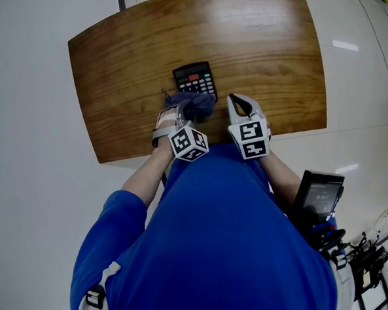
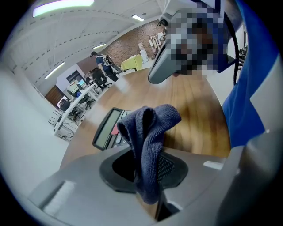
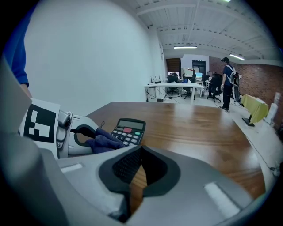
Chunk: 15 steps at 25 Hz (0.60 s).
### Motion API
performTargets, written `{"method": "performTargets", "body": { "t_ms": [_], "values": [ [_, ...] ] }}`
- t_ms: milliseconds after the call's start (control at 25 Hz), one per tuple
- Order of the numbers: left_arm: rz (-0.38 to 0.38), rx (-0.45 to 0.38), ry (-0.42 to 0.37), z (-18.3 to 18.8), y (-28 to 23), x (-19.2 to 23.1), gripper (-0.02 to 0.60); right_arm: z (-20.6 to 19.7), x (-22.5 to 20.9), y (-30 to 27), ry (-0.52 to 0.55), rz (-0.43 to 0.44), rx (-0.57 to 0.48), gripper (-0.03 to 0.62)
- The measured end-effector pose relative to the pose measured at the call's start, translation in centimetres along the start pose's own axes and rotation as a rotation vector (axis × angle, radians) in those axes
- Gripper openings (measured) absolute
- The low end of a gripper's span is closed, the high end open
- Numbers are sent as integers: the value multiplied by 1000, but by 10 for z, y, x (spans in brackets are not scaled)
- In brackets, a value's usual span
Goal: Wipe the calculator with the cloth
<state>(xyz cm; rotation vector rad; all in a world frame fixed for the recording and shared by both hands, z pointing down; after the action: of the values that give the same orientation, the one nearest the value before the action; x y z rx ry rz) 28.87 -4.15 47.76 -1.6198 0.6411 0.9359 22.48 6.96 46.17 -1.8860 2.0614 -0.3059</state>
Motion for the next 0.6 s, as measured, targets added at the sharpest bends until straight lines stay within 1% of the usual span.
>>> {"method": "performTargets", "body": {
  "t_ms": [400, 600],
  "values": [
    [11, 36, 19, -23, -1, 6, 64, 2, 2, -1, 5, 3, 0, 3],
    [14, 41, 19, -25, -3, 5, 64, -1, 2, -1, 7, 5, 3, 3]
  ]
}}
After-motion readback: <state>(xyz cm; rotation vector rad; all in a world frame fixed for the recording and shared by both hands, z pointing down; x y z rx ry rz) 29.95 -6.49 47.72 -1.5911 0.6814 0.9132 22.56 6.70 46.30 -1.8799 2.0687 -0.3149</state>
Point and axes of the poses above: the fingertips, and each gripper's own axes: y backward along the fingers, x to its left, z out of its top, the point moved 2 cm from there along y, backward along the fingers, and after that the axes turned 13 degrees about x, right-handed, at the moved point
